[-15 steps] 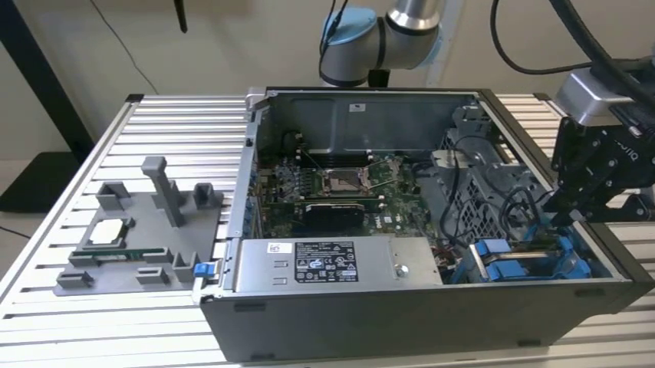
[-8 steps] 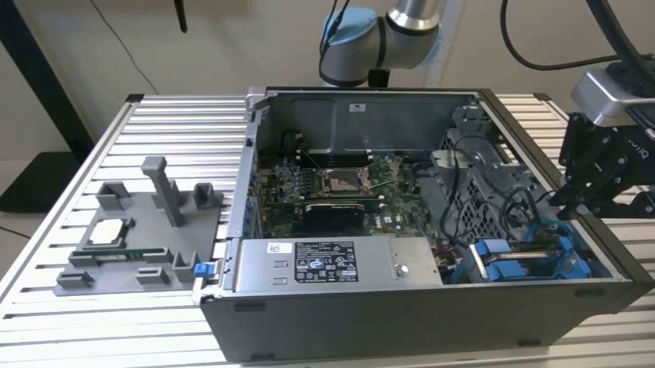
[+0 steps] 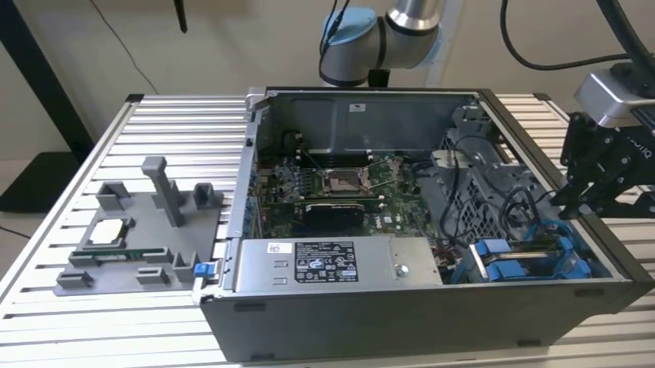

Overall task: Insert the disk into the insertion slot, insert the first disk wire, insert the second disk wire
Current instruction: 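Insert the second disk wire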

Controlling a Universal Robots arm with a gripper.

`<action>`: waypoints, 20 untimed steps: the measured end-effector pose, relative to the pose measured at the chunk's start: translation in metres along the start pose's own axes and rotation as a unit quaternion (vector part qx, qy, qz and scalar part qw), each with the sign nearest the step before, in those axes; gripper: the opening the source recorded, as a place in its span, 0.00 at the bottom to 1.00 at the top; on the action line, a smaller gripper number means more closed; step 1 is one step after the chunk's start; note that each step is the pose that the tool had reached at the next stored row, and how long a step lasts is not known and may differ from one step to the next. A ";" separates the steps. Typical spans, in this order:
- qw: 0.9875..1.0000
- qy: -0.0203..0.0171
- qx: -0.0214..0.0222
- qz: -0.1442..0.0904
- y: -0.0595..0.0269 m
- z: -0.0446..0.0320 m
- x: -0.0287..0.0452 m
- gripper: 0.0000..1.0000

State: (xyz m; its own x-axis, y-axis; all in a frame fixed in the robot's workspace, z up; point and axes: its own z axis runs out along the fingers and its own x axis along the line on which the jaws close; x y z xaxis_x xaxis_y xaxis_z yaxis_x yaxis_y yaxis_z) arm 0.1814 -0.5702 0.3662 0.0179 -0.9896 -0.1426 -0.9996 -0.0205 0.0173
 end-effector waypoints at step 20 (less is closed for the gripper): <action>1.000 -0.002 0.000 -0.018 -0.0199 0.0019 0.0007 1.00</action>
State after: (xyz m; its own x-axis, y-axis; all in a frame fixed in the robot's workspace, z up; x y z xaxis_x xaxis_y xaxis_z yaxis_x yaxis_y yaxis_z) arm 0.2012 -0.5703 0.3639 0.0535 -0.9876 -0.1473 -0.9984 -0.0558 0.0116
